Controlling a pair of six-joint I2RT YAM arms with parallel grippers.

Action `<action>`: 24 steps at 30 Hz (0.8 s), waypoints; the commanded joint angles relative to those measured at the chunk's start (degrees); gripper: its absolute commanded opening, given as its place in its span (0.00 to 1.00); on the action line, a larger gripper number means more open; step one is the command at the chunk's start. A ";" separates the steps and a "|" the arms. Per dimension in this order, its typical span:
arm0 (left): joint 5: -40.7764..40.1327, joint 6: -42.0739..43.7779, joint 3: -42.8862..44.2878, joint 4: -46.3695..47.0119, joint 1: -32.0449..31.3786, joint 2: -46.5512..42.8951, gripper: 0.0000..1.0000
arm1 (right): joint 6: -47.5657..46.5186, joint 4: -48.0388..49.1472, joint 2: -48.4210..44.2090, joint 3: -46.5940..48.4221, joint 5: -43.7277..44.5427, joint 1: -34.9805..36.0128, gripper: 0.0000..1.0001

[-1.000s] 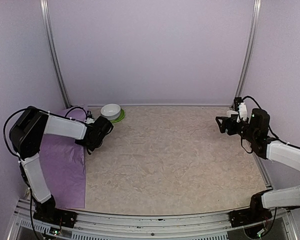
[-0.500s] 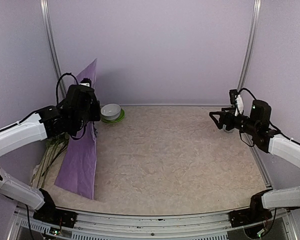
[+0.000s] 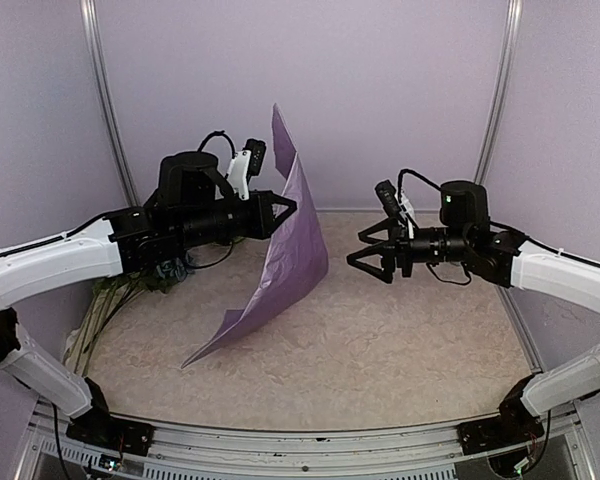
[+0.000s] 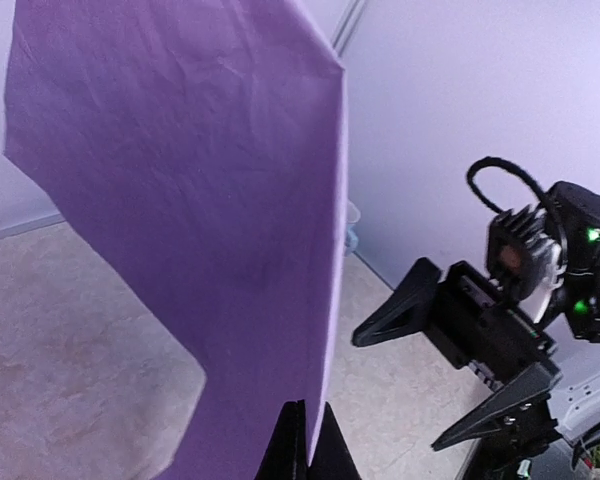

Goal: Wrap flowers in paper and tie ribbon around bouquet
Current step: Pick up the folded wrapping paper from the corner of the board, then place the folded wrapping paper at the center of the board.

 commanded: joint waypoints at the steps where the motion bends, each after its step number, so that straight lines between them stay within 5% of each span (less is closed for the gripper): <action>1: 11.60 1.24 4.05 6.50 -0.96 -2.75 0.00 | -1.76 -2.40 -2.68 1.85 1.63 0.24 0.94; 6: 18.13 0.10 3.03 11.29 0.71 -9.34 0.00 | -1.68 -4.06 -7.45 1.86 8.41 -2.66 1.00; 10: 21.86 -8.09 -1.35 10.81 14.63 -10.79 0.00 | 1.82 -3.75 -11.39 1.46 8.98 -8.25 1.00; 13: 24.29 -10.43 -6.83 10.37 22.80 -6.95 0.00 | 4.16 -2.77 -13.12 0.24 8.89 -10.83 1.00; 19: 25.88 -8.78 -13.06 10.77 27.85 3.51 0.00 | 8.22 -4.66 -8.16 -1.00 4.85 -11.30 1.00; 24: 20.43 -1.14 -11.98 5.35 29.42 12.47 0.00 | 11.74 -7.64 0.85 -1.72 4.92 -11.32 0.87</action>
